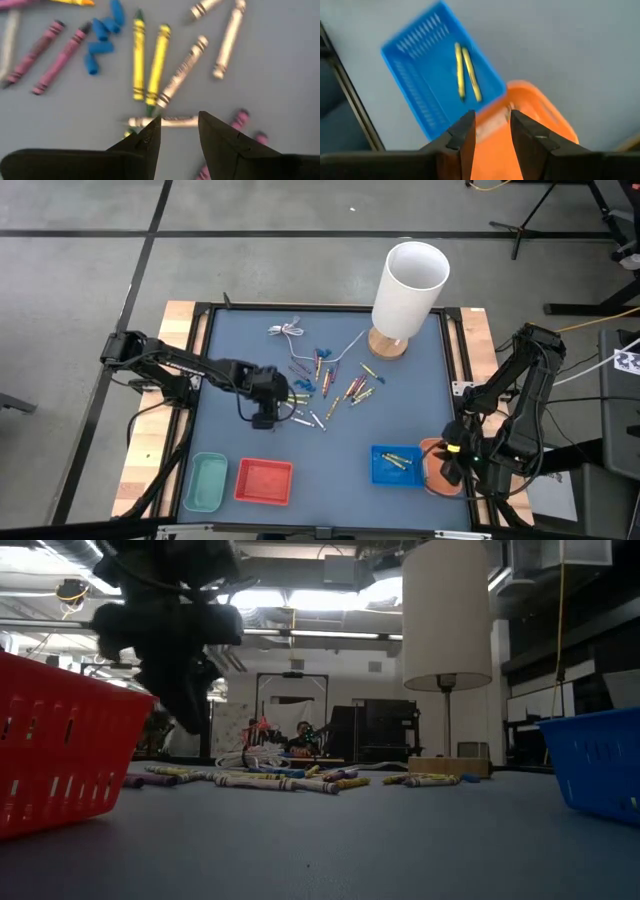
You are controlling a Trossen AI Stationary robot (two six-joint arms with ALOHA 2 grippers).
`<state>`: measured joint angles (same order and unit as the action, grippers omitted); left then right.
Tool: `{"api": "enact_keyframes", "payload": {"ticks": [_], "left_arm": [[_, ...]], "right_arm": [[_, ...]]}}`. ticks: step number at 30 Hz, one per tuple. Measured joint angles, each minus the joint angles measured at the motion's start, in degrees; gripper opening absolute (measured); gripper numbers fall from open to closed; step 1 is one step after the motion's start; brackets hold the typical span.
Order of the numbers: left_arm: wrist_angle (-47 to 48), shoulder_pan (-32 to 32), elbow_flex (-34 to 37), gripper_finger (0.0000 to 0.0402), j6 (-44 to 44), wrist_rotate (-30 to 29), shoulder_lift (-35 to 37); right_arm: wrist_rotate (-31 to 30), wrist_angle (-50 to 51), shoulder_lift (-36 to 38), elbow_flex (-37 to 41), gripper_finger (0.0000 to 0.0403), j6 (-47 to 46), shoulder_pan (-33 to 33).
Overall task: Sort crayons
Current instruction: Put the red crayon into the red basket
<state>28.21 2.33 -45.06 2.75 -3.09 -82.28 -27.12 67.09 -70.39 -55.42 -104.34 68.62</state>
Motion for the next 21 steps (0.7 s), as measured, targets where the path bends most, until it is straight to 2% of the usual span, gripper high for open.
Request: {"api": "enact_keyframes", "payload": {"ticks": [5, 12, 15, 21], "left_arm": [[-0.1, 0.0, 4.0, 0.0116, -1.8, 4.1, 0.0], [-4.5, 0.0, 9.9, 0.0116, -1.8, 4.5, 0.1], [-5.7, 0.0, 11.4, 0.0116, -1.8, 5.7, 0.1], [-6.3, 0.4, 11.8, 0.0116, -0.7, 5.7, 0.2]], "right_arm": [[-8.9, 0.0, 0.0, 0.0, 0.0122, 4.8, 0.0], [-18.9, 0.0, 0.0, 0.0, 0.0122, 11.2, 0.0], [-21.0, 0.0, 0.0, 0.0, 0.0122, 11.7, -0.3], [-21.2, -0.1, 0.0, 0.0, 0.0122, 12.7, -4.4]]}}
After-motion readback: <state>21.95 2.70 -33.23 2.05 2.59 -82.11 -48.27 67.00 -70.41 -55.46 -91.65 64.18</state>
